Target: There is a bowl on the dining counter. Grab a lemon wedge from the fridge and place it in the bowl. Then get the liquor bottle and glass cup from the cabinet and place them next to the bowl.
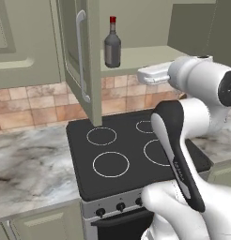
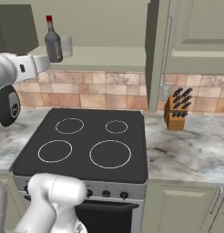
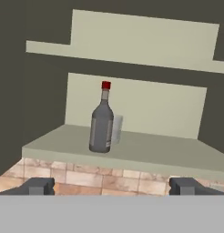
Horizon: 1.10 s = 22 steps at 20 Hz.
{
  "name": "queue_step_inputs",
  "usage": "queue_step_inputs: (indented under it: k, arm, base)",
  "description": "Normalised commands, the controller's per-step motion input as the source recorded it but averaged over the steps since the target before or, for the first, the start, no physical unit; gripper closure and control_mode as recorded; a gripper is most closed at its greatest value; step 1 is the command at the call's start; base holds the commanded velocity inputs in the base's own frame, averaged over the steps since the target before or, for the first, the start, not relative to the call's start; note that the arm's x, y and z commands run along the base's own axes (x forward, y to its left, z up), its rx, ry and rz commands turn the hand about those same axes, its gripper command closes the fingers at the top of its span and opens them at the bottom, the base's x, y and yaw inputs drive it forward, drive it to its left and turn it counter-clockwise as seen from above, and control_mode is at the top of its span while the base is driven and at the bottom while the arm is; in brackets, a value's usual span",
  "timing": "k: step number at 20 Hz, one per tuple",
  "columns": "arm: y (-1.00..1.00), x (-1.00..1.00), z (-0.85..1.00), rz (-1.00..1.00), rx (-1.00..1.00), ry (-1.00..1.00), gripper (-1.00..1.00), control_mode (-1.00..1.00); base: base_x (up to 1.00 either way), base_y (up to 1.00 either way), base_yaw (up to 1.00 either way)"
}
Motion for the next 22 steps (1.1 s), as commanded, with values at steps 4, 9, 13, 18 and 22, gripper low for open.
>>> queue_step_inputs:
  k: [4,9,13,18,22]
  arm:
    - [0.06,0.34,0.00,0.02,0.06,-0.06,-1.00,-1.00]
    - [0.00,0.25,0.00,0.00,0.04,-0.02,-1.00,-1.00]
    - [0.00,0.21,0.03,0.00,0.03,-0.01,-1.00,-1.00]
    - [0.02,0.46,0.08,0.00,0.03,0.00,-1.00,-1.00]
    - [0.19,0.67,0.10,0.00,0.01,0.00,-1.00,-1.00]
  base:
    - [0.00,0.00,0.00]
    - [0.00,0.00,0.00]
    - [0.00,0.00,0.00]
    - [0.00,0.00,0.00]
    - [0.00,0.00,0.00]
